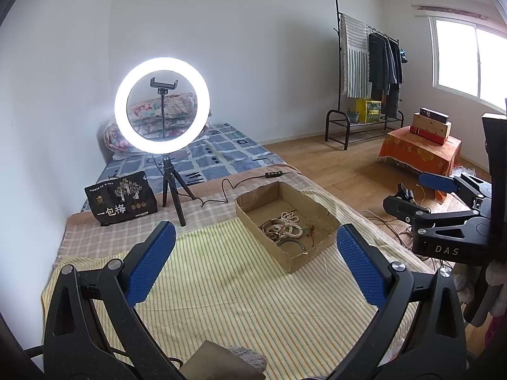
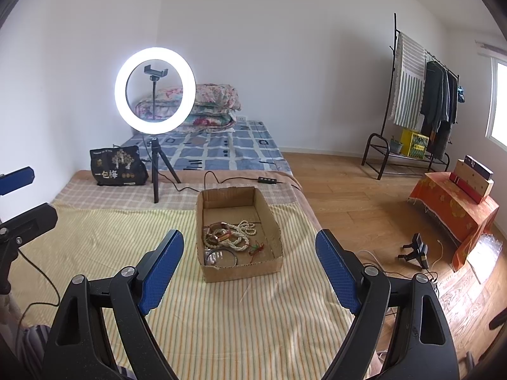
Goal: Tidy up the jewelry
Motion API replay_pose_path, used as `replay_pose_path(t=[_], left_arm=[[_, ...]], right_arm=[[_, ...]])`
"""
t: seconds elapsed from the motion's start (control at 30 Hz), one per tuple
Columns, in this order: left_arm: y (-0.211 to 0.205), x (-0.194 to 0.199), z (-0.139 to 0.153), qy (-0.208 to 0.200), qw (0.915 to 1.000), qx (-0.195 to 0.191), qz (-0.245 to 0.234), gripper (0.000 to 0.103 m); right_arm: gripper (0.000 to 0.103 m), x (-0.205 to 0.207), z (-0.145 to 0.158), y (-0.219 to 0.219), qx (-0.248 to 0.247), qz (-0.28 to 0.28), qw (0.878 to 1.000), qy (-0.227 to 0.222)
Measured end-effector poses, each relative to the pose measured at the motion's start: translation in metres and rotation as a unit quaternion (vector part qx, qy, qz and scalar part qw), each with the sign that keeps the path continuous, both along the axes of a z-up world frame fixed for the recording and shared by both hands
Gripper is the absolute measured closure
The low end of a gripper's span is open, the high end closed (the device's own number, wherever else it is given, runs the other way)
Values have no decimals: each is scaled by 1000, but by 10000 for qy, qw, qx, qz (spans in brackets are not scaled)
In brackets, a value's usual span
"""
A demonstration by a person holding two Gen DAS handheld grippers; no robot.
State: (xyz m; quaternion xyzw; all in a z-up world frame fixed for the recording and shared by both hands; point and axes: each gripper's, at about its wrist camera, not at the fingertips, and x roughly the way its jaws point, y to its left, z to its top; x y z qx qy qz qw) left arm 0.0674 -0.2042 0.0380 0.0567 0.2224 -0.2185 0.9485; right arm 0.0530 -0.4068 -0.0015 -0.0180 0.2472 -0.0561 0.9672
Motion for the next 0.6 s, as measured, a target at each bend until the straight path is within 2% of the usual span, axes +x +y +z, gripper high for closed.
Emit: replay_pose_path(t=[0.6], left_arm=[[1, 1, -6, -38, 10000, -7, -6, 0]], right_arm=[[18, -1, -7, -1, 1, -39, 10000, 77]])
